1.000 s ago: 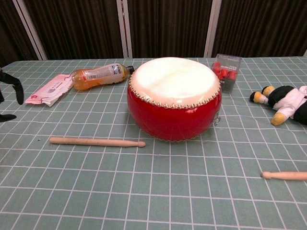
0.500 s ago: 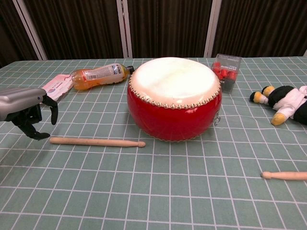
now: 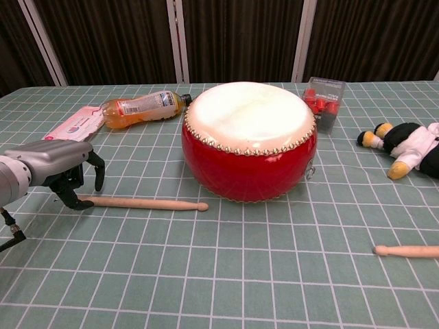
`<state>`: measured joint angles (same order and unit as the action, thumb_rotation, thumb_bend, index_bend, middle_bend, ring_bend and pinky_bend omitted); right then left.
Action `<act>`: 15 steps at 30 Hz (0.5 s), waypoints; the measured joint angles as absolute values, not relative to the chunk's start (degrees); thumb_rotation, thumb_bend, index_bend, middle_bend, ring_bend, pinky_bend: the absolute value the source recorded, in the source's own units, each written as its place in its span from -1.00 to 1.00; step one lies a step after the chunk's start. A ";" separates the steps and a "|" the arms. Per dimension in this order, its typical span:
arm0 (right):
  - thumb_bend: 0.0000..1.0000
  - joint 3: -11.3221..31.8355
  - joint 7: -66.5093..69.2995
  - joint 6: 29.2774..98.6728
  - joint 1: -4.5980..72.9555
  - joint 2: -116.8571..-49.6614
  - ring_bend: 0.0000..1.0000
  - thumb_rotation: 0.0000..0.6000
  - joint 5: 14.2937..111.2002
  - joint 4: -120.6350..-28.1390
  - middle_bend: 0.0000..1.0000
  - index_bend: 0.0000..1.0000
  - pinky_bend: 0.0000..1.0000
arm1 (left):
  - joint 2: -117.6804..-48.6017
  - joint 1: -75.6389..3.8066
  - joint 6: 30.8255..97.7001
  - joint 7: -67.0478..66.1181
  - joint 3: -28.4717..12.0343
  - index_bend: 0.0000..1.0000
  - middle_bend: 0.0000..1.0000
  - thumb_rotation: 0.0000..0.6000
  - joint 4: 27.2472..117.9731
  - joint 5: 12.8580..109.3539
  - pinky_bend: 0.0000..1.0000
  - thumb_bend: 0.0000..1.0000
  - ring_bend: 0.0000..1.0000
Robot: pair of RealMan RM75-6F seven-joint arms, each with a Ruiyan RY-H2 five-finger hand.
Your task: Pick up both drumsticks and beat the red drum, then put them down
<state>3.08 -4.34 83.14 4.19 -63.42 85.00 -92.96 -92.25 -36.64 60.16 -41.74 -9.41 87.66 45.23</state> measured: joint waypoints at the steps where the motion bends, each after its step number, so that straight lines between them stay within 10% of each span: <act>1: -0.47 3.04 -4.27 83.09 4.19 -63.39 -1.00 1.00 84.98 -93.00 -1.00 -1.00 -1.00 | -92.67 -36.92 60.08 -41.76 -9.45 -0.04 1.00 1.00 87.27 44.84 1.00 -0.47 1.00; 9: -0.47 2.96 -3.87 83.00 4.21 -63.26 -1.00 1.00 85.06 -93.14 -1.00 -1.00 -1.00 | -94.97 -38.37 59.56 -42.18 -8.86 -0.01 1.00 1.00 85.52 43.42 1.00 -0.41 1.00; 15: -0.47 2.97 -3.71 82.92 4.22 -63.15 -1.00 1.00 84.98 -93.27 -1.00 -1.00 -1.00 | -95.95 -38.98 59.90 -42.41 -8.43 0.37 1.00 1.00 84.87 43.02 1.00 -0.03 1.00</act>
